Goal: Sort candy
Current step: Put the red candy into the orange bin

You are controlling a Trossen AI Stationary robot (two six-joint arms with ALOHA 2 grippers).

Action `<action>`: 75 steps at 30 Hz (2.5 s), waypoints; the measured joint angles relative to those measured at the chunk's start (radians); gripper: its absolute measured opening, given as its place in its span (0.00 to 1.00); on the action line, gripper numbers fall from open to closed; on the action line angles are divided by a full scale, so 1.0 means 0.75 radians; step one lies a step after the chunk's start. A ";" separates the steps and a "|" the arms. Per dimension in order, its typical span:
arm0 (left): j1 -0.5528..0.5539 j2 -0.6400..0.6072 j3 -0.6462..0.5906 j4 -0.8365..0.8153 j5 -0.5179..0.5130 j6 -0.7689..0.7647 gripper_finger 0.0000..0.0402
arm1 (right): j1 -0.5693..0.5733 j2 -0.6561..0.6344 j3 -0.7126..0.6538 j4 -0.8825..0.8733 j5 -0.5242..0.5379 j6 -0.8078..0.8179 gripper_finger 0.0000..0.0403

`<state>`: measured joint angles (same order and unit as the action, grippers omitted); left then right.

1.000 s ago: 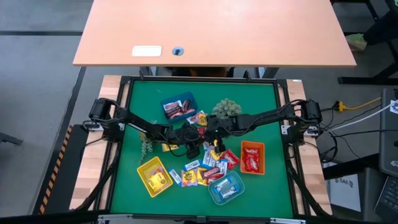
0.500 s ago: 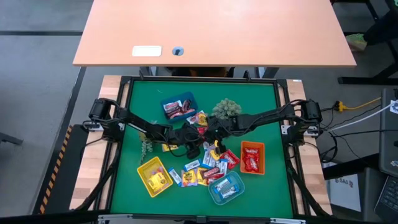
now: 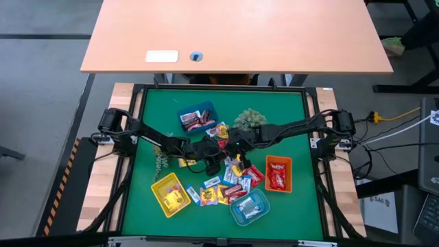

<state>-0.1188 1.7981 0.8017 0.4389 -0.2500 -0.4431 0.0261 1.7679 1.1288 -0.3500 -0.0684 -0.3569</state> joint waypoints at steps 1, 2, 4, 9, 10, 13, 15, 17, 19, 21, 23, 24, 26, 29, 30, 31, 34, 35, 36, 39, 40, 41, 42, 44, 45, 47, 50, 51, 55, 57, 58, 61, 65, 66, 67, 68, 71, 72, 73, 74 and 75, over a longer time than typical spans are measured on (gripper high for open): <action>0.000 0.000 0.000 -0.001 -0.005 0.000 0.18 | 0.000 0.000 0.018 -0.036 -0.002 0.000 0.01; 0.000 0.000 0.000 0.000 -0.010 0.000 0.21 | 0.001 0.000 0.038 -0.072 -0.003 0.000 0.01; 0.000 -0.001 0.001 0.002 -0.014 0.000 0.26 | 0.001 0.000 0.084 -0.156 -0.013 -0.001 0.01; -0.008 -0.003 0.003 0.009 -0.019 -0.001 0.32 | 0.032 -0.022 0.197 -0.420 -0.062 -0.034 0.00; -0.011 -0.004 0.005 0.014 -0.017 0.001 0.33 | 0.049 -0.036 0.219 -0.467 -0.061 -0.047 0.00; -0.020 -0.001 0.001 -0.011 -0.015 0.008 0.33 | 0.111 -0.084 0.276 -0.628 -0.036 -0.058 0.01; -0.021 0.002 -0.001 -0.019 -0.015 0.009 0.33 | 0.152 -0.121 0.303 -0.715 0.002 -0.058 0.01; -0.021 -0.001 0.001 -0.008 -0.018 0.009 0.33 | 0.193 -0.159 0.308 -0.800 0.034 -0.047 0.01; -0.021 -0.001 0.000 -0.017 -0.018 0.009 0.33 | 0.230 -0.205 0.309 -0.851 0.052 0.004 0.01; -0.021 -0.001 0.000 -0.016 -0.018 0.010 0.33 | 0.267 -0.257 0.312 -0.904 0.053 0.088 0.01; -0.021 -0.001 0.000 -0.016 -0.018 0.010 0.33 | 0.302 -0.290 0.313 -0.966 0.052 0.188 0.01; -0.021 -0.001 0.000 -0.017 -0.018 0.010 0.33 | 0.321 -0.303 0.313 -1.001 0.052 0.235 0.01; -0.021 -0.001 0.000 -0.016 -0.018 0.009 0.33 | 0.354 -0.325 0.313 -1.079 0.052 0.332 0.01; -0.021 -0.001 0.000 -0.017 -0.018 0.009 0.33 | 0.400 -0.332 0.312 -1.224 0.046 0.480 0.01; -0.021 -0.001 0.000 -0.017 -0.018 0.009 0.33 | 0.414 -0.331 0.312 -1.273 0.042 0.527 0.01; -0.021 -0.001 0.000 -0.016 -0.018 0.009 0.33 | 0.428 -0.329 0.311 -1.317 0.042 0.570 0.01; -0.021 -0.001 0.000 -0.017 -0.018 0.010 0.33 | 0.459 -0.327 0.311 -1.389 0.042 0.680 0.01; -0.021 -0.001 0.000 -0.016 -0.019 0.010 0.33 | 0.467 -0.325 0.311 -1.394 0.042 0.694 0.01; -0.020 -0.001 0.000 -0.016 -0.023 0.011 0.33 | 0.473 -0.324 0.311 -1.395 0.041 0.711 0.01; -0.020 -0.001 0.000 -0.016 -0.041 0.011 0.33 | 0.487 -0.324 0.311 -1.395 0.031 0.717 0.01; -0.020 -0.001 0.000 -0.016 -0.049 0.011 0.33 | 0.490 -0.324 0.311 -1.395 0.025 0.715 0.01; -0.020 -0.001 0.000 -0.016 -0.057 0.011 0.33 | 0.489 -0.324 0.311 -1.395 0.016 0.715 0.01; -0.020 -0.001 0.000 -0.016 -0.068 0.013 0.33 | 0.489 -0.324 0.311 -1.395 0.007 0.715 0.01; -0.020 -0.001 0.000 -0.016 -0.073 0.055 0.33 | 0.489 -0.324 0.311 -1.396 -0.006 0.715 0.01; -0.020 -0.001 0.000 -0.016 -0.074 0.084 0.34 | 0.489 -0.324 0.311 -1.396 -0.017 0.715 0.01; -0.019 0.000 0.000 -0.016 -0.074 0.123 0.36 | 0.489 -0.324 0.311 -1.396 -0.041 0.714 0.01; -0.019 0.000 0.000 -0.018 -0.074 0.151 0.42 | 0.489 -0.324 0.311 -1.397 -0.055 0.714 0.02; -0.018 0.000 0.000 -0.023 -0.074 0.152 0.44 | 0.489 -0.324 0.311 -1.396 -0.062 0.714 0.04; -0.009 0.000 0.000 -0.103 -0.074 0.155 0.53 | 0.489 -0.324 0.311 -1.397 -0.065 0.714 0.17; -0.007 0.000 0.000 -0.176 -0.075 0.156 0.56 | 0.489 -0.324 0.311 -1.397 -0.065 0.714 0.25; -0.005 0.000 0.000 -0.218 -0.076 0.170 0.57 | 0.489 -0.324 0.311 -1.397 -0.065 0.714 0.29; -0.005 0.001 0.000 -0.314 -0.076 0.282 0.58 | 0.489 -0.324 0.311 -1.394 -0.065 0.714 0.38; -0.005 0.001 0.000 -0.331 -0.109 0.450 0.59 | 0.489 -0.324 0.310 -1.379 -0.065 0.714 0.47; -0.005 0.001 0.000 -0.330 -0.135 0.486 0.59 | 0.489 -0.324 0.310 -1.379 -0.065 0.714 0.48; -0.005 0.001 0.000 -0.330 -0.153 0.520 0.58 | 0.489 -0.324 0.310 -1.378 -0.064 0.714 0.49; -0.005 0.001 0.000 -0.330 -0.158 0.549 0.58 | 0.489 -0.324 0.310 -1.379 -0.064 0.714 0.50; -0.002 0.001 0.000 -0.330 -0.132 0.598 0.56 | 0.489 -0.324 0.310 -1.378 -0.064 0.714 0.51; -0.002 0.001 0.000 -0.330 -0.117 0.608 0.56 | 0.489 -0.324 0.310 -1.378 -0.065 0.714 0.51; -0.002 0.001 0.000 -0.330 -0.111 0.619 0.56 | 0.489 -0.324 0.310 -1.378 -0.064 0.714 0.51; -0.005 0.001 0.000 -0.330 -0.108 0.631 0.55 | 0.489 -0.323 0.310 -1.378 -0.064 0.714 0.51; -0.008 0.001 0.000 -0.330 -0.107 0.638 0.55 | 0.489 -0.323 0.310 -1.378 -0.064 0.714 0.51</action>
<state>-0.1248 1.7985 0.8017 0.1913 -0.3305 0.0355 0.3927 1.5253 1.3613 -1.3838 -0.1166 0.1783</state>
